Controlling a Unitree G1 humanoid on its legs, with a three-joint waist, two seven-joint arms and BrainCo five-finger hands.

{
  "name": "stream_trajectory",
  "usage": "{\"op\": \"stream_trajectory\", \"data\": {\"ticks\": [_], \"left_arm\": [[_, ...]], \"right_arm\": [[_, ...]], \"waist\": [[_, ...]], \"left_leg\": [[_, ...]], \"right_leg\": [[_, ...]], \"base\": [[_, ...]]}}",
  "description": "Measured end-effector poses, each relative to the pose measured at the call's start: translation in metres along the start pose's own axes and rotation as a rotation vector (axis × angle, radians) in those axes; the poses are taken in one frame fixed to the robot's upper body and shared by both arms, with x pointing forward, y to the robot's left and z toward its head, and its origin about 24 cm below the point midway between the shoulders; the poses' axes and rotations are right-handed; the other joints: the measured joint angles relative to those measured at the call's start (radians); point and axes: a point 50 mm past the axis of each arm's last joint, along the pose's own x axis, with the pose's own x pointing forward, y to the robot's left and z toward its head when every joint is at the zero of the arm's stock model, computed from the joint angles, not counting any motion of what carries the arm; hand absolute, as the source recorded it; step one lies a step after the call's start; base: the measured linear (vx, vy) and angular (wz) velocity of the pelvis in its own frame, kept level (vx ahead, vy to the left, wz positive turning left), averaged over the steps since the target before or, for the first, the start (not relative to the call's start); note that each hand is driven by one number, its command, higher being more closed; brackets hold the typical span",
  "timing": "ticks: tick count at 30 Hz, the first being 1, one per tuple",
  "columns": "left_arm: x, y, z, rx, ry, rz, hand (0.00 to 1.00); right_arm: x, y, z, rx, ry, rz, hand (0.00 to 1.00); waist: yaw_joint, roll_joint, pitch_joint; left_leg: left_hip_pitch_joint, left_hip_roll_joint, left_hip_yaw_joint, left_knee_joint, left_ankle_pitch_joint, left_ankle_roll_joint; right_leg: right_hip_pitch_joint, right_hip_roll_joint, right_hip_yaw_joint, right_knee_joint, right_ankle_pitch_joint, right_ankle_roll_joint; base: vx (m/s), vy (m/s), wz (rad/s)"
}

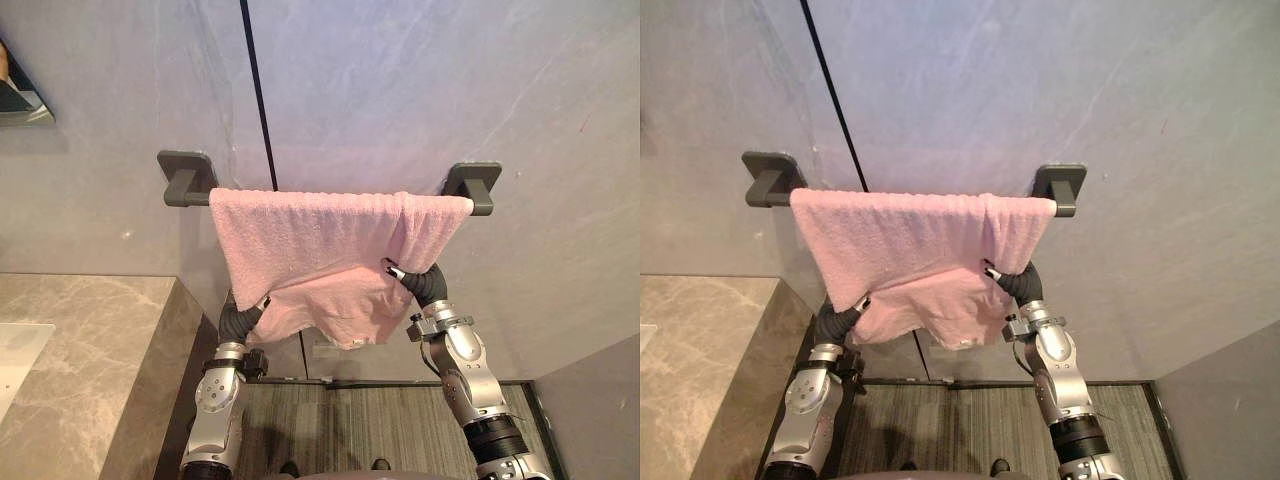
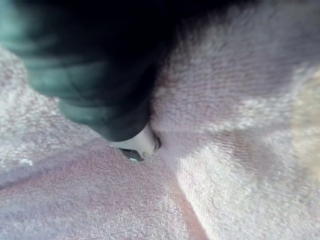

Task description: Organize washtable

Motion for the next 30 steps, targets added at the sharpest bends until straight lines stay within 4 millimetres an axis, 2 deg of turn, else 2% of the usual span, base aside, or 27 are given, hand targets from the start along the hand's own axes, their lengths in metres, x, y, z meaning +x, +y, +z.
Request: {"op": "stream_trajectory", "data": {"ticks": [4,5,6,17,20,23,30], "left_arm": [[-0.001,0.0,-0.001,-0.001,0.005,0.002,1.0],[-0.001,0.0,-0.002,-0.002,0.006,0.003,1.0],[-0.001,0.0,-0.002,-0.003,0.009,0.006,0.0],[-0.007,0.009,-0.007,0.002,0.033,0.089,0.0],[-0.011,0.012,-0.01,0.0,0.049,0.11,0.0],[-0.023,0.018,-0.022,-0.009,0.121,0.145,0.0],[-0.045,0.031,-0.042,-0.041,0.235,0.227,0.0]], "right_arm": [[0.0,0.002,-0.002,-0.011,0.001,0.0,1.0],[0.0,0.002,-0.002,-0.015,0.001,0.001,0.0],[-0.001,0.002,-0.003,-0.015,0.003,0.0,0.0],[-0.017,-0.009,-0.017,-0.038,0.075,-0.108,0.0],[-0.028,-0.017,-0.034,-0.03,0.163,-0.183,0.0],[-0.046,-0.026,-0.05,-0.028,0.256,-0.256,0.0],[-0.07,-0.033,-0.063,-0.018,0.333,-0.347,0.0]], "waist": [[-0.001,-0.003,-0.002],[-0.001,-0.004,-0.002],[-0.001,-0.004,-0.002],[-0.001,-0.018,-0.001],[-0.002,-0.022,0.002],[-0.003,-0.024,0.01],[-0.001,-0.03,0.021]], "left_leg": [[0.007,0.002,-0.004,-0.018,0.009,-0.003],[0.009,0.002,-0.005,-0.021,0.01,-0.003],[0.014,0.002,-0.005,-0.025,0.011,-0.003],[0.02,-0.001,-0.006,-0.035,0.011,-0.003],[0.019,0.0,-0.007,-0.035,0.011,-0.003],[0.019,-0.001,-0.007,-0.035,0.011,-0.003],[0.023,-0.001,-0.007,-0.032,0.011,-0.003]], "right_leg": [[0.008,0.004,-0.006,-0.015,0.006,-0.003],[0.011,0.004,-0.007,-0.017,0.006,-0.002],[0.017,0.005,-0.007,-0.023,0.008,-0.002],[0.037,0.005,-0.017,-0.066,0.026,-0.001],[0.039,0.006,-0.018,-0.07,0.026,-0.002],[0.046,0.006,-0.018,-0.071,0.026,-0.002],[0.052,0.005,-0.018,-0.071,0.027,-0.002]], "base": [[-0.02,-0.011,0.03],[0.0,0.0,0.0],[0.0,0.0,0.0],[0.0,0.0,0.0],[0.0,0.0,0.0],[0.0,0.0,0.0],[-0.04,-0.007,0.0]]}}
